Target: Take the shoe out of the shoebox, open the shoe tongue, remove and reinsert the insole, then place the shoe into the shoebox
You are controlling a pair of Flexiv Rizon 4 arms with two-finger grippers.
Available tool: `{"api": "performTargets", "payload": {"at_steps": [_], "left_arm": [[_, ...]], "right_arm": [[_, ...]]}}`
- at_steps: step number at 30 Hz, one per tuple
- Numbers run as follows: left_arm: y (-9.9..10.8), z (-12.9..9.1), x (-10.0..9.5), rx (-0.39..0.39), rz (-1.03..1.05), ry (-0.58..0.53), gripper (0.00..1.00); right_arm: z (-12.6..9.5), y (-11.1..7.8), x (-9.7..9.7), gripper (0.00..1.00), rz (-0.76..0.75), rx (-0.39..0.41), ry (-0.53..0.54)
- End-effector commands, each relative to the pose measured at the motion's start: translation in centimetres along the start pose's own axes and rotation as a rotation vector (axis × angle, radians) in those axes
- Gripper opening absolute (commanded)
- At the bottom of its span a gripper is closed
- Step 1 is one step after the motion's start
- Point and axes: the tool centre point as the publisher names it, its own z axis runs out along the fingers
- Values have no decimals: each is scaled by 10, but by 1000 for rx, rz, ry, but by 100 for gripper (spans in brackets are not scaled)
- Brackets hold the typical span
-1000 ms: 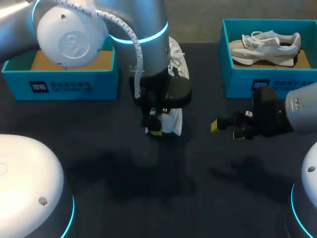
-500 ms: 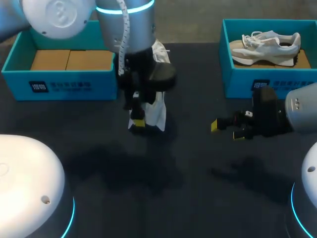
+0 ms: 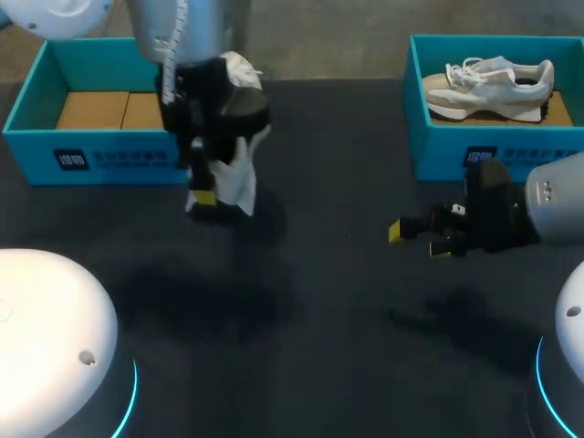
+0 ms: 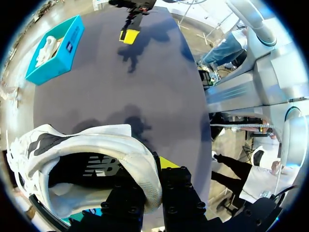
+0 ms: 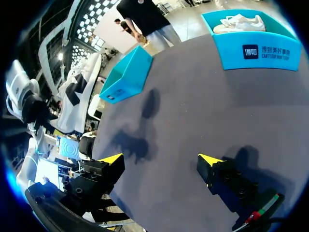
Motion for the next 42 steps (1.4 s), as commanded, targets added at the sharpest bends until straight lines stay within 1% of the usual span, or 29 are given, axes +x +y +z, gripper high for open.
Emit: {"api": "performTargets", "payload": {"at_steps": [1,5,17,22,24,26,27,31,34,42], "left_arm": [[38,-9,-5,15,-15,-8,0],[64,-12,-16,21,-28,6,0],[129,-18,-46,25,-20,34,0],[160,-24,-60,26,-41,35,0],[176,-28,-66,36,-56,34,0],[187,-30,-71,34,-61,30,0],[196,-31,-75,31,-66,28,0],[220,-29,-89,7,-97,33,0],[234,-27,-99,7,-106,39,0],[262,-20,-122,-9,-112,40,0]], "right_arm": [[2,-1,2,100,2,-3,-5],[2,-1,2,100,2,-3,-5],[2,-1,2,100,2,-3,-5],[2,-1,2,100,2,-3,-5],[2,-1,2,100,2,-3,-5],[2,-1,2,100,2,-3,-5],[2,-1,2,100,2,-3,-5],[2,-1,2,100,2,-3,-5],[2,-1,2,100,2,-3,-5],[2,-1,2,100,2,-3,-5]]}}
